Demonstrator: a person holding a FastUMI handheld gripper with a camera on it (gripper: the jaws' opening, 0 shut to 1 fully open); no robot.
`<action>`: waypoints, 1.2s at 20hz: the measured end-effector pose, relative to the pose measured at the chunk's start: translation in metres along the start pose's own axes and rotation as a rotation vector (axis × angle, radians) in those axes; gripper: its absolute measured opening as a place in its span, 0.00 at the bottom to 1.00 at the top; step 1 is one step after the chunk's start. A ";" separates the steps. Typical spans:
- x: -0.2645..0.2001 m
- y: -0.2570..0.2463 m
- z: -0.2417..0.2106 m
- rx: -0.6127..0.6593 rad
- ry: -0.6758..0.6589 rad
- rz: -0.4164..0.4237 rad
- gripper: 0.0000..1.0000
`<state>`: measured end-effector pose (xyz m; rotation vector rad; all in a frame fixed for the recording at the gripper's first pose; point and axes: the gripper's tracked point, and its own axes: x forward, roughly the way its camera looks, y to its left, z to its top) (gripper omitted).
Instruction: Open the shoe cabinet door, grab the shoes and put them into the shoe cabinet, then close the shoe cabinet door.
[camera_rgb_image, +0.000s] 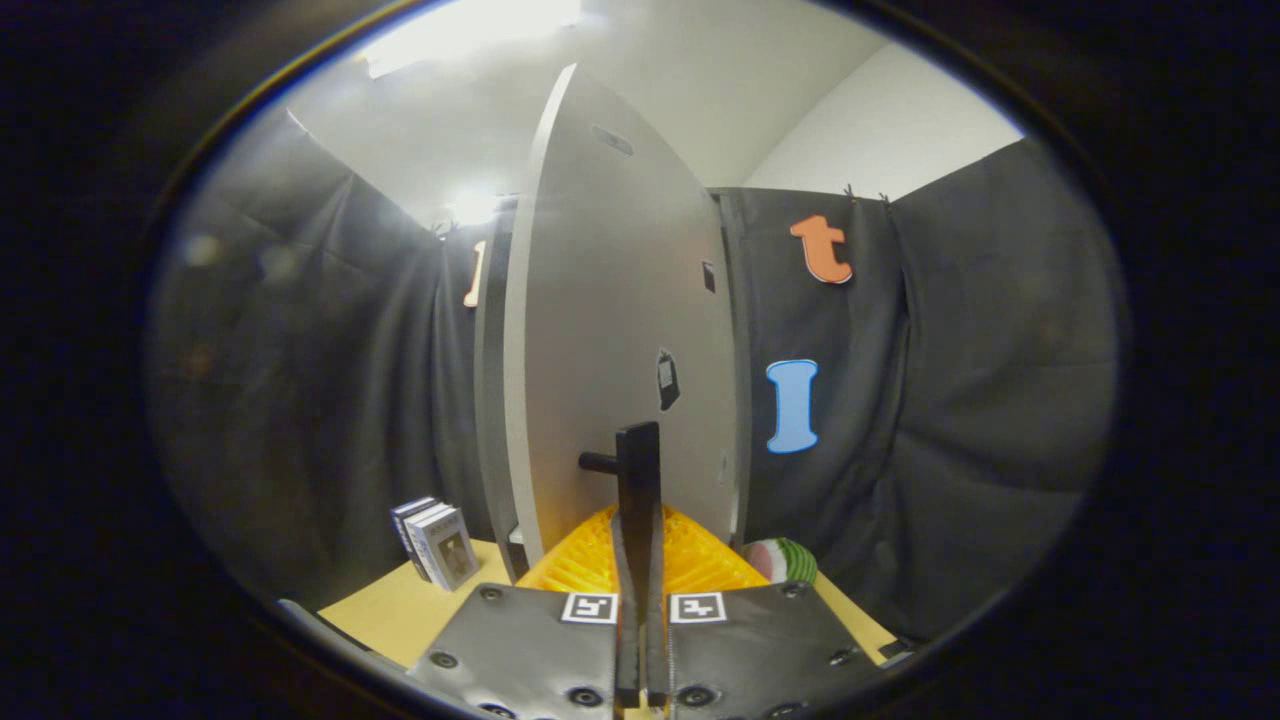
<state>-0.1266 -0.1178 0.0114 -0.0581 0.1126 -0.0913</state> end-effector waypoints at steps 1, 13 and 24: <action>-0.003 -0.009 0.001 0.000 0.000 -0.013 0.05; -0.049 -0.153 0.004 0.011 -0.006 -0.330 0.02; -0.063 -0.125 0.008 -0.008 -0.042 -0.403 0.02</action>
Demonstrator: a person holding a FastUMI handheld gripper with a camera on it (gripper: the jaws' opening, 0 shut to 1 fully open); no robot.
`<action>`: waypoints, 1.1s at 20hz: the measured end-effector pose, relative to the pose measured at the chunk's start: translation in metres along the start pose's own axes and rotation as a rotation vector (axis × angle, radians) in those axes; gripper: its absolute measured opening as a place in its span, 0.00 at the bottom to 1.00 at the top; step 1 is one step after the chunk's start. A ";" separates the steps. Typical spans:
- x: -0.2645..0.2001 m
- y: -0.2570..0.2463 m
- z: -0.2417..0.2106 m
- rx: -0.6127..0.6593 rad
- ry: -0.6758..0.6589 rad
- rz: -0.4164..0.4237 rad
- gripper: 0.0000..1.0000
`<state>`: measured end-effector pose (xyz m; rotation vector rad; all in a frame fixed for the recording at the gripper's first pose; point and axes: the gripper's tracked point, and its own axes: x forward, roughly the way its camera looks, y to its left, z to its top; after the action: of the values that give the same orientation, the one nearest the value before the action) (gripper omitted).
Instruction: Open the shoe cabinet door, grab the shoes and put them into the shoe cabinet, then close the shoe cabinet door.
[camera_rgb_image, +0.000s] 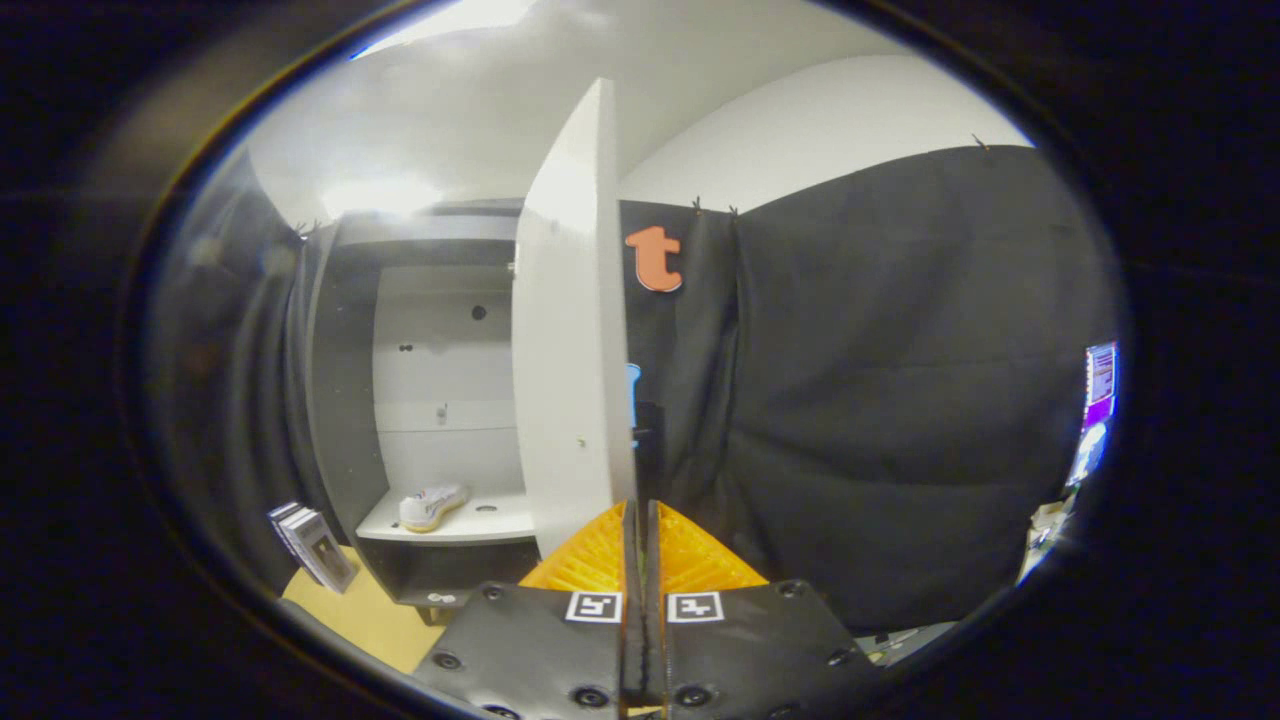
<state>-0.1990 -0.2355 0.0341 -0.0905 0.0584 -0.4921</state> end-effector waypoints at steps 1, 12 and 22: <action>-0.001 0.013 0.001 0.004 -0.008 0.018 0.02; 0.018 0.138 -0.090 0.012 0.171 0.215 0.02; 0.036 0.159 -0.261 -0.083 0.515 0.282 0.03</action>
<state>-0.1129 -0.1318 -0.2425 -0.0339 0.5888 -0.2205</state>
